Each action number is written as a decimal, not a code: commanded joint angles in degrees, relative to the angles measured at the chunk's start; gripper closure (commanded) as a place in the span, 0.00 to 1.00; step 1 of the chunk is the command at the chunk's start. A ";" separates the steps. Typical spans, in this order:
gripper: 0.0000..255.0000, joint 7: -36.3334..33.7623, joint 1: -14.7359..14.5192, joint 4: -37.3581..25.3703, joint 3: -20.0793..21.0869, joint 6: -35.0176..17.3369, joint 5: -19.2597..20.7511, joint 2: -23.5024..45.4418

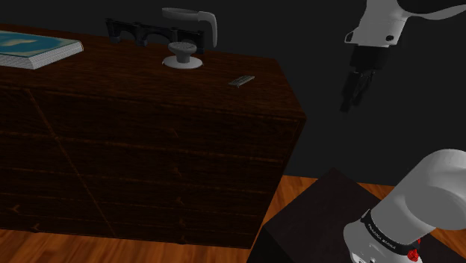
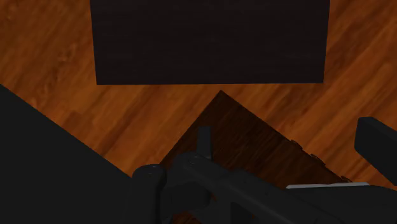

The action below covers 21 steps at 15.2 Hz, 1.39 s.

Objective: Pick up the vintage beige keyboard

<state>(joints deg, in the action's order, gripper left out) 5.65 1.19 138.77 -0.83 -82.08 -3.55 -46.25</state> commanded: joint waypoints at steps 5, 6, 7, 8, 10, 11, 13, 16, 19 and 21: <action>0.00 -12.20 1.47 -2.77 6.38 -4.64 -3.61 4.85; 0.00 -15.23 1.91 -3.72 7.90 -5.79 -4.21 6.30; 0.00 -18.25 2.39 -4.77 9.38 -6.91 -4.70 7.85; 0.00 -21.26 2.92 -5.92 10.84 -8.00 -5.05 9.47; 0.00 -27.30 4.11 -8.51 13.71 -10.04 -5.38 12.93; 0.00 -30.32 4.78 -9.94 15.11 -10.98 -5.34 14.76; 0.00 -36.47 6.07 -13.09 17.72 -12.68 -4.80 18.63; 0.00 -45.87 8.04 -18.50 21.36 -14.62 -2.89 24.86; 0.00 -55.47 9.86 -24.74 24.58 -15.63 0.31 31.60; 0.00 -61.95 10.72 -29.39 26.35 -15.69 3.13 36.38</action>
<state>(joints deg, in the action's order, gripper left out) -52.87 11.31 111.82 24.77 -97.85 -1.88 -12.21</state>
